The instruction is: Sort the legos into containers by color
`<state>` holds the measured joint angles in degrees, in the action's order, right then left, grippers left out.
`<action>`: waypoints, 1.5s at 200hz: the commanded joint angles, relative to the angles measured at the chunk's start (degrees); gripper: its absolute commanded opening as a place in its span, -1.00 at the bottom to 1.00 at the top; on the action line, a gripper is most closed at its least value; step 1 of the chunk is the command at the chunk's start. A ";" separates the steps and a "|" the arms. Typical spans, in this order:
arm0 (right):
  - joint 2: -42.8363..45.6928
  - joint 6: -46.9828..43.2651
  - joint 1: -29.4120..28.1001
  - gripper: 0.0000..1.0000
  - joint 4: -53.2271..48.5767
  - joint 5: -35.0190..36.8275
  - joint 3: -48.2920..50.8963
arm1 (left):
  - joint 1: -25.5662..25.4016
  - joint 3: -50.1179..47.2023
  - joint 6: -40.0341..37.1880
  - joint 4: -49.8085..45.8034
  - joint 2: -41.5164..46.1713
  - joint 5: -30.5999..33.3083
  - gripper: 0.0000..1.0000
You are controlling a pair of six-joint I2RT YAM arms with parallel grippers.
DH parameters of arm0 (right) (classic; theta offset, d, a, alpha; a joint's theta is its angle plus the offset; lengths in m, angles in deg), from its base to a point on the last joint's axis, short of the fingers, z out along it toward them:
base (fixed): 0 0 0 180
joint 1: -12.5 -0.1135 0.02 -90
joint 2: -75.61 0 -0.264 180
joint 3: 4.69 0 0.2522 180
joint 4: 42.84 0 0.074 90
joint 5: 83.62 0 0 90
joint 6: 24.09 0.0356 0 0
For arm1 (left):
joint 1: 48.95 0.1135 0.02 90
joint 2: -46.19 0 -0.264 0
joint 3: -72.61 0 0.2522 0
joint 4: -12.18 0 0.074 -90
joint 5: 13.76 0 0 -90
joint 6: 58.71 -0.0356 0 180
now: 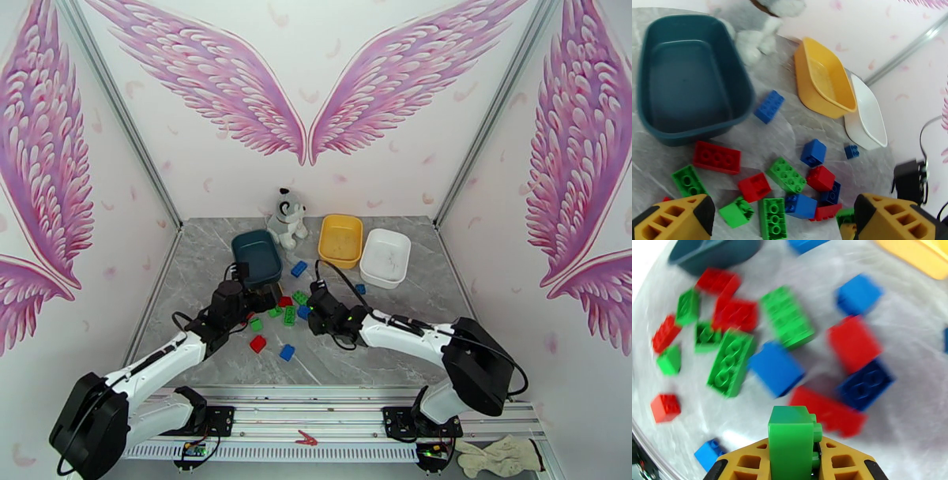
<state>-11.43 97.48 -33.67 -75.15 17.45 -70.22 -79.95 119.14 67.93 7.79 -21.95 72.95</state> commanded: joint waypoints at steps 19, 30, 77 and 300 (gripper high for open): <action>4.57 0.19 15.25 -0.81 -1.39 -0.82 -0.82 | -4.63 4.10 -4.24 2.17 -4.68 -2.08 0.98; 5.53 1.28 19.65 -0.80 -0.29 -0.87 -1.34 | -6.90 5.32 -6.03 1.81 -5.96 -1.04 0.97; -1.24 1.75 32.61 -0.77 -2.85 -0.86 -12.83 | -16.55 9.96 -13.40 0.01 -11.39 4.88 0.98; 3.38 4.04 18.01 0.98 -13.00 1.23 -17.76 | -2.24 2.79 -6.67 -7.87 4.06 15.79 0.98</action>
<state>-10.64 98.03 -10.02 -86.23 15.20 -92.27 -85.59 123.77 57.70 2.04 -20.09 89.52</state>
